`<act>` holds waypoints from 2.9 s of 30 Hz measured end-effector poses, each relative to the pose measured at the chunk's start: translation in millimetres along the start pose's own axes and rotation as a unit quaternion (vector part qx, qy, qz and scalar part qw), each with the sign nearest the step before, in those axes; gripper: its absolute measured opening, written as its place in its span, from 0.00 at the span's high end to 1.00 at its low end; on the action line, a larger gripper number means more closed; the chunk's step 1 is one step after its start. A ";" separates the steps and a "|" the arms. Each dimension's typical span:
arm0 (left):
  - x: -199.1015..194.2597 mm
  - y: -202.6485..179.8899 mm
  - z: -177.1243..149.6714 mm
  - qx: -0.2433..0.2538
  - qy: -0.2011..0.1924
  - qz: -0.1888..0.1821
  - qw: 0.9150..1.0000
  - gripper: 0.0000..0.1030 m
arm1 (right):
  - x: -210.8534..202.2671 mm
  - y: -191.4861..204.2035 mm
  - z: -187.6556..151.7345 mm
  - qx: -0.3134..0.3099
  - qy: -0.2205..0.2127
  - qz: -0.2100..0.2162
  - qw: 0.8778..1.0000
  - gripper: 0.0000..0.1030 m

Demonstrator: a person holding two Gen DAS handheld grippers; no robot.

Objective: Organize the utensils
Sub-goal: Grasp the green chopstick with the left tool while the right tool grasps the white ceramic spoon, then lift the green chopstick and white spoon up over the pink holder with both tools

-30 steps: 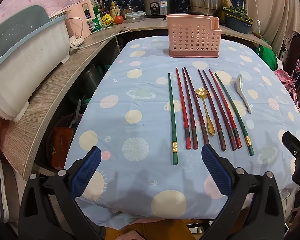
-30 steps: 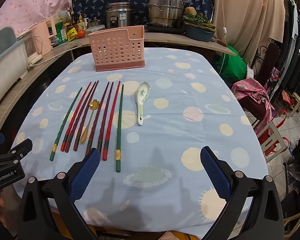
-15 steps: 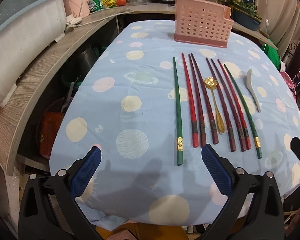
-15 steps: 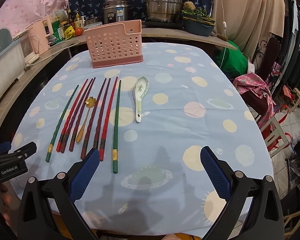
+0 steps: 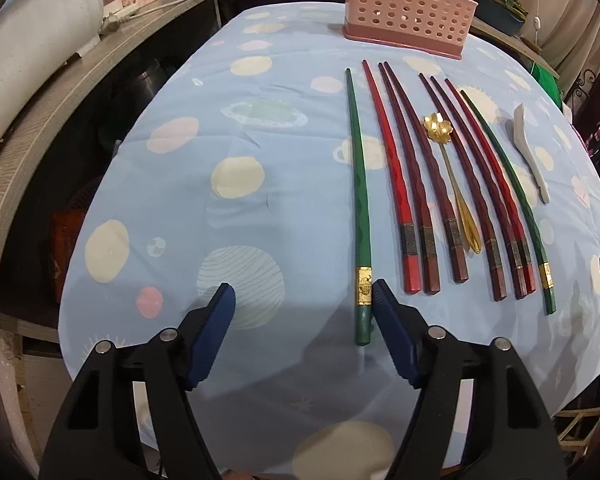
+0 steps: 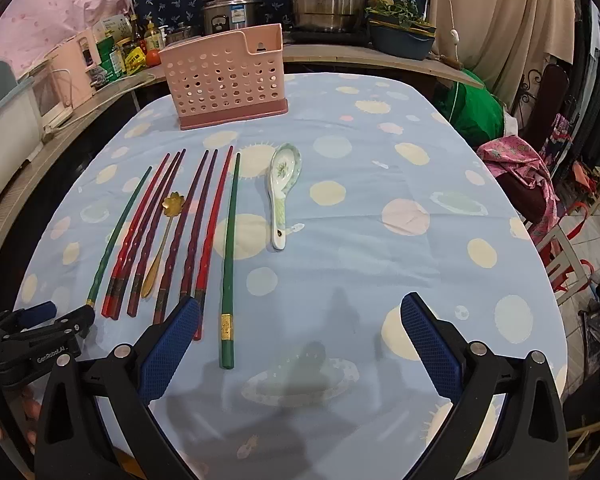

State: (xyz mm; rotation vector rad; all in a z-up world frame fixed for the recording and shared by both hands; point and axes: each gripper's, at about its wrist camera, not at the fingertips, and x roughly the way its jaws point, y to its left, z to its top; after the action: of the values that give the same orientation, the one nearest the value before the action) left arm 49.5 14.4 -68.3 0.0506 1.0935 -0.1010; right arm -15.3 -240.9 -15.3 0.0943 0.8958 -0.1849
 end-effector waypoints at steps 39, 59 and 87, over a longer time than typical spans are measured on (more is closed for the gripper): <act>-22.1 6.8 15.8 -0.014 -0.020 -0.055 0.998 0.93 | 58.4 7.7 36.2 -0.027 -0.015 0.034 0.999 0.92; -118.7 24.8 127.5 -0.033 -0.182 -0.042 0.982 0.93 | 2.4 -19.7 105.9 0.015 -0.079 0.085 0.993 0.94; -189.7 -28.5 353.3 -0.026 -0.356 -0.071 0.931 0.93 | 55.4 -7.2 328.5 0.069 -0.160 0.195 0.965 0.94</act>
State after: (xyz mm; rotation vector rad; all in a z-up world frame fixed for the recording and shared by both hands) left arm 272.3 -35.2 262.6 -0.1081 0.3697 -0.2020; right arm 268.9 -306.8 145.7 0.3581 0.5259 0.1037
